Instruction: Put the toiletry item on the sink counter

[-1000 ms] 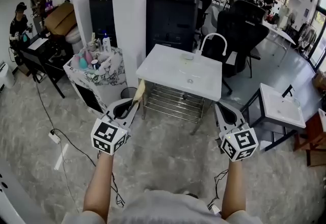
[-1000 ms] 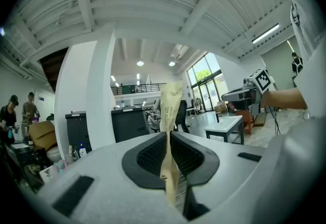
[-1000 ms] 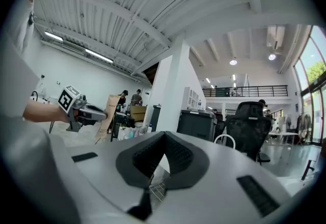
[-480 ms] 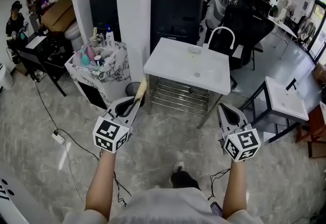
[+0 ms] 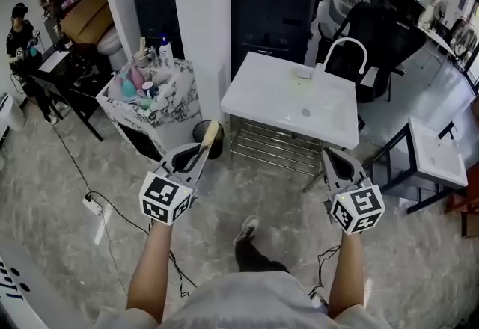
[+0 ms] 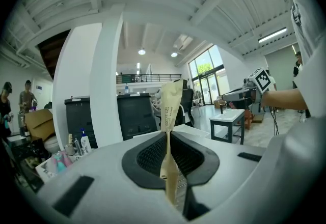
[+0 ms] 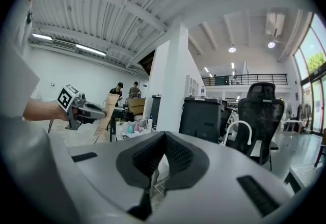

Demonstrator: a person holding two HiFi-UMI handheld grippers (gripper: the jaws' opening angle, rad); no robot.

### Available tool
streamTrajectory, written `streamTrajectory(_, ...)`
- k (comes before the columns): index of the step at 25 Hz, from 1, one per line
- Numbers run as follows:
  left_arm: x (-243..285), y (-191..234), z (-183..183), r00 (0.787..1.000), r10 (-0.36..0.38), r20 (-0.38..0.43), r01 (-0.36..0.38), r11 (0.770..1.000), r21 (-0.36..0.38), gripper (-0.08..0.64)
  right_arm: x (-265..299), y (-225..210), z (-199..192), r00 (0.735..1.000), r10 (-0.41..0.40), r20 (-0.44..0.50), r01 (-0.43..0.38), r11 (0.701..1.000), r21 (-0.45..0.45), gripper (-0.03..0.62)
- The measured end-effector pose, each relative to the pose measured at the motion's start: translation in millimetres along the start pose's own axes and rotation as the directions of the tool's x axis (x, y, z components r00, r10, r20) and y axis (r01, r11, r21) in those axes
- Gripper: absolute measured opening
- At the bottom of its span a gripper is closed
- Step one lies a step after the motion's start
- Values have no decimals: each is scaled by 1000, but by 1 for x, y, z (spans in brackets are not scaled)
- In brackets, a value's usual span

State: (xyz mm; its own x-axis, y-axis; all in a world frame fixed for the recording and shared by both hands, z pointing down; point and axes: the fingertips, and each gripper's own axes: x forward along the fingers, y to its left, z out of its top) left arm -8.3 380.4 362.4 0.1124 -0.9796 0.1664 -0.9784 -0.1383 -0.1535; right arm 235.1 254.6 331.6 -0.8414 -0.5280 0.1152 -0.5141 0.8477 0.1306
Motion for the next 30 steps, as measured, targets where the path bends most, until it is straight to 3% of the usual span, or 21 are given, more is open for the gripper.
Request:
streamTrajectory(11,168,104,15,998,-48,-50,51,997,63,32,163,-96,-14,999,-17,-27,18,998,55,-3)
streamTrajectory(22,303,162,12,986,-110,-127,127,983,136,32,255,-162,-28,996,-42,-75,48,996,81,-3)
streamTrajectory(26,362,177,1,973,-158,-169,189,964,185,32,281,-183,-46,992,-70,-109,82,991,106,-3)
streamTrajectory(30,435,195,-13,952,-227,-207,276,929,247,32,307,-210,-63,979,-150,-140,167,979,119,-3)
